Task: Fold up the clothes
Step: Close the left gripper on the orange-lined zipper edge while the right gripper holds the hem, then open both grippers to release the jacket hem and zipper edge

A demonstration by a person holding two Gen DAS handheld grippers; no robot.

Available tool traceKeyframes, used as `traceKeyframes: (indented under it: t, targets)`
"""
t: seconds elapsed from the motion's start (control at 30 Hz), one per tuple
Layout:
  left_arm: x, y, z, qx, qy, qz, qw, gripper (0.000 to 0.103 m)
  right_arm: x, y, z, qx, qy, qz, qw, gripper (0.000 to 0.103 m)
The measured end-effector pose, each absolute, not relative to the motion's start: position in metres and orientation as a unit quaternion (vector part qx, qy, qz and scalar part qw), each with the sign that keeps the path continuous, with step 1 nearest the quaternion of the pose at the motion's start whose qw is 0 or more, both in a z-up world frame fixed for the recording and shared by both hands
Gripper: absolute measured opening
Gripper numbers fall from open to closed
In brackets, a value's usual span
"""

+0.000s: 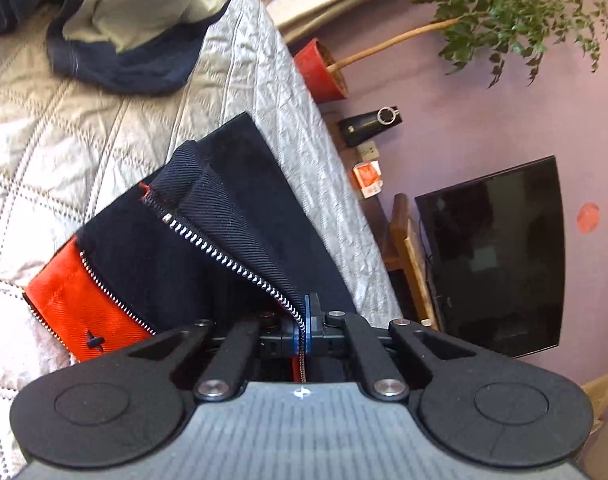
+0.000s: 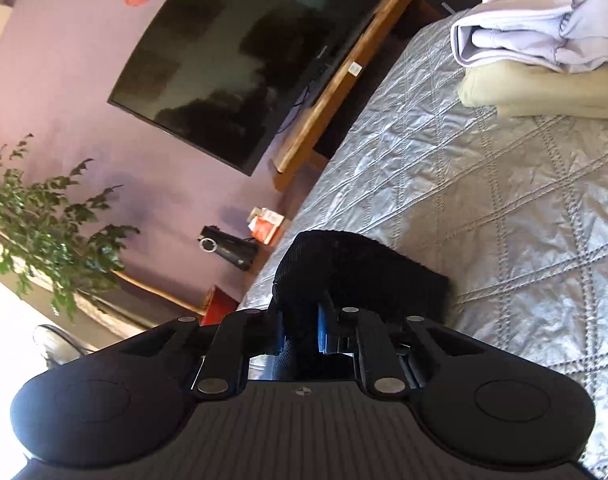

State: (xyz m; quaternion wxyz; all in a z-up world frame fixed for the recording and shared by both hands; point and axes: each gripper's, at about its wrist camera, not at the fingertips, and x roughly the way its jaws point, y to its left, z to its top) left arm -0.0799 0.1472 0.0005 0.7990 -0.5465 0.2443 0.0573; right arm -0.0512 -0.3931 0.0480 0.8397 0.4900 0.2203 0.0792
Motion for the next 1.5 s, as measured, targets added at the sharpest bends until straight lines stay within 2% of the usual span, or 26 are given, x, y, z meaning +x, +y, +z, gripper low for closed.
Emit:
traceKeyframes:
  t: [0.2,0.4,0.6,0.7,0.77,0.87,0.93,0.97,1.0,1.13,1.27,1.3,1.43,1.5]
  targets:
    - [-0.096,0.139,0.028,-0.518,0.262,0.05,0.813,0.002,-0.056,-0.407,0.043,0.504,0.243,0.056,0.827,0.019]
    - [-0.105,0.133,-0.01,-0.531,0.337,0.092,0.772,0.002,-0.06,-0.41,0.043,0.471,0.276,0.01,0.837,0.019]
    - [-0.116,0.131,-0.014,-0.502,0.37,0.107,0.774,0.003,-0.058,-0.405,0.045,0.448,0.283,0.007,0.848,0.019]
    - [-0.105,0.129,-0.026,-0.495,0.426,0.105,0.75,0.005,-0.055,-0.403,0.041,0.43,0.309,-0.01,0.849,0.022]
    - [-0.109,0.126,-0.028,-0.495,0.432,0.11,0.745,0.006,-0.056,-0.404,0.042,0.428,0.306,-0.016,0.85,0.023]
    - [-0.112,0.121,-0.017,-0.475,0.438,0.131,0.752,0.016,-0.058,-0.403,0.045,0.414,0.307,-0.024,0.857,0.035]
    - [-0.118,0.12,-0.008,-0.462,0.436,0.161,0.755,0.027,-0.059,-0.404,0.047,0.412,0.303,-0.027,0.859,0.044]
    - [-0.121,0.12,-0.002,-0.455,0.431,0.176,0.759,0.028,-0.06,-0.404,0.048,0.404,0.301,-0.034,0.863,0.052]
    - [-0.126,0.12,0.003,-0.447,0.425,0.192,0.763,0.031,-0.061,-0.403,0.05,0.395,0.3,-0.04,0.867,0.056]
    - [-0.138,0.114,0.034,-0.404,0.371,0.236,0.802,0.037,-0.063,-0.402,0.055,0.37,0.298,-0.057,0.878,0.06]
    - [-0.119,0.089,0.054,-0.345,0.344,0.192,0.852,0.044,-0.069,-0.402,0.066,0.351,0.264,-0.066,0.896,0.063]
    - [-0.111,0.082,0.057,-0.329,0.342,0.174,0.863,0.048,-0.07,-0.395,0.071,0.335,0.255,-0.049,0.905,0.063]
    - [-0.091,0.055,0.062,-0.287,0.327,0.125,0.892,0.046,-0.07,-0.371,0.089,0.271,0.22,0.017,0.937,0.064]
    - [-0.087,0.045,0.068,-0.271,0.303,0.112,0.907,0.048,-0.07,-0.359,0.097,0.239,0.203,0.052,0.948,0.073]
